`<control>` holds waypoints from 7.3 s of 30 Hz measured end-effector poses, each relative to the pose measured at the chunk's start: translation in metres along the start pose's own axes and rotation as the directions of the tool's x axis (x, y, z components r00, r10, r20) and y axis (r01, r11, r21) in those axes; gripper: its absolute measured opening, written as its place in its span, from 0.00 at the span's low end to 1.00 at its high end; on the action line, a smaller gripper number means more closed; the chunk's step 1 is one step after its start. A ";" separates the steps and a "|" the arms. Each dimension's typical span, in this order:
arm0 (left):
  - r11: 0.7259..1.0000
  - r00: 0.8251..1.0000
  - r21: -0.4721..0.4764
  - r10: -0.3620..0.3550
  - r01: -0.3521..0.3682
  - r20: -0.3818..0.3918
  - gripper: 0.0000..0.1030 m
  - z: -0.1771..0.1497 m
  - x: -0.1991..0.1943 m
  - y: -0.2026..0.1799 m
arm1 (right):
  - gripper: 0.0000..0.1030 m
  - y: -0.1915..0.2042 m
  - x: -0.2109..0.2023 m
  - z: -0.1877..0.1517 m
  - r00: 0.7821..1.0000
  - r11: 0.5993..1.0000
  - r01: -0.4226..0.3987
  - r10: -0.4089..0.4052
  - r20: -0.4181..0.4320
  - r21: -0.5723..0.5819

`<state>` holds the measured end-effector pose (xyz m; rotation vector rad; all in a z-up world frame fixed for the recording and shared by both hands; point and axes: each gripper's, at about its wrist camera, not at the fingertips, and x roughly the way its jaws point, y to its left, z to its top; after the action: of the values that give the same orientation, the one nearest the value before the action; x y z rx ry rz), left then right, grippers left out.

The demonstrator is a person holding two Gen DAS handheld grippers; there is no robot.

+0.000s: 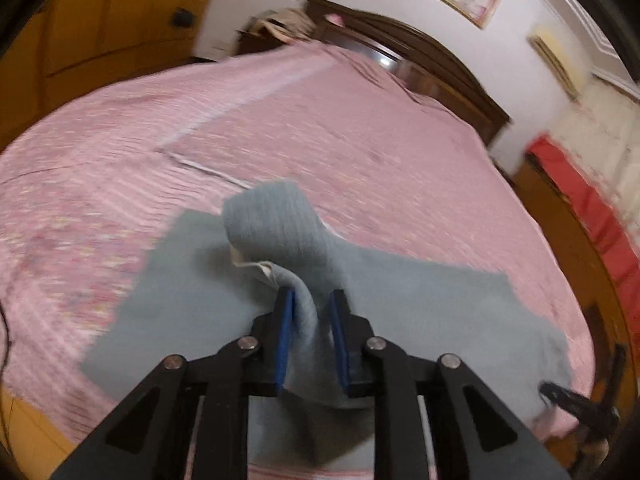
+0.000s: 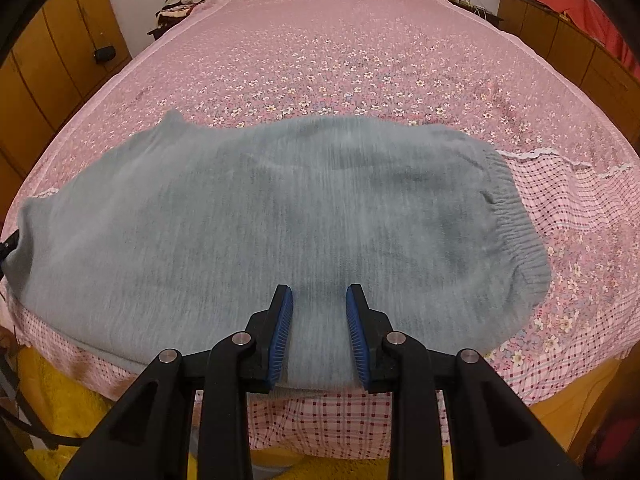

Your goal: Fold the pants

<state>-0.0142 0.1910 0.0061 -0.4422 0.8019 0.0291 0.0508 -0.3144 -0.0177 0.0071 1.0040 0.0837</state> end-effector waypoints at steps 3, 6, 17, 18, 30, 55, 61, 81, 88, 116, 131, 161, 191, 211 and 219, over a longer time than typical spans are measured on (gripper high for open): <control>0.997 1.000 0.080 0.004 -0.004 -0.004 0.25 -0.006 -0.004 -0.018 | 0.28 -0.001 0.000 -0.001 1.000 1.000 -0.003 0.003 0.002 -0.002; 0.994 1.000 0.112 0.011 -0.014 0.023 0.27 -0.010 -0.015 -0.022 | 0.28 -0.002 -0.001 -0.002 1.000 1.000 -0.010 0.010 0.006 -0.003; 0.989 0.989 0.032 0.146 -0.146 0.011 0.37 -0.024 -0.017 0.010 | 0.29 -0.004 0.002 -0.004 1.000 1.000 -0.026 0.026 0.014 0.008; 0.989 0.989 0.014 0.148 -0.148 0.001 0.37 -0.025 -0.014 0.013 | 0.29 -0.004 0.002 -0.004 1.000 1.000 -0.026 0.026 0.014 0.008; 0.987 0.987 -0.020 0.160 -0.159 0.031 0.14 -0.022 0.008 0.015 | 0.29 -0.005 0.001 -0.005 0.999 0.999 -0.032 0.032 0.014 0.009; 0.910 0.952 0.289 0.307 -0.299 0.020 0.07 0.004 -0.026 0.034 | 0.29 -0.006 0.001 -0.002 0.999 0.999 -0.035 0.035 0.002 0.000; 0.877 0.930 0.342 0.367 -0.337 -0.025 0.15 0.007 -0.005 0.043 | 0.29 -0.006 0.000 -0.003 0.999 0.999 -0.035 0.035 -0.004 -0.013; 0.968 0.970 0.177 0.201 -0.176 -0.134 0.36 0.001 -0.031 0.037 | 0.29 -0.011 -0.007 -0.003 0.999 0.999 -0.052 0.052 -0.016 -0.016; 0.960 0.934 0.076 0.279 -0.268 -0.225 0.39 -0.034 -0.025 0.068 | 0.29 -0.024 -0.006 -0.013 0.998 0.999 -0.051 0.051 -0.022 -0.001; 0.955 0.967 0.217 0.230 -0.204 -0.106 0.41 0.009 0.045 -0.005 | 0.13 -0.032 0.034 0.065 0.994 0.995 -0.034 0.025 0.102 0.090; 0.967 0.971 0.187 0.202 -0.176 -0.131 0.44 -0.033 0.014 -0.009 | 0.22 -0.073 -0.004 -0.017 0.995 0.997 0.064 -0.066 0.074 0.035; 0.972 0.973 0.173 0.185 -0.160 -0.140 0.51 -0.039 0.003 -0.006 | 0.39 -0.105 -0.032 -0.022 0.987 0.930 -0.074 0.017 0.160 0.361; 0.964 0.971 0.203 0.203 -0.174 -0.130 0.54 -0.043 0.010 -0.014 | 0.19 -0.116 -0.033 -0.032 0.986 0.987 0.141 -0.146 0.078 0.075; 0.963 0.970 0.208 0.204 -0.174 -0.132 0.54 -0.042 0.009 -0.011 | 0.20 -0.124 0.003 -0.014 0.999 0.973 -0.028 0.016 0.052 0.229; 0.963 0.970 0.207 0.204 -0.174 -0.133 0.54 -0.042 0.009 -0.011 | 0.08 -0.121 -0.017 -0.014 0.994 0.974 -0.032 0.007 0.110 0.224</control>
<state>-0.0345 0.1633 -0.0222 -0.1825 0.9873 0.0947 0.0384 -0.4371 -0.0166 0.2273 0.9005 -0.0133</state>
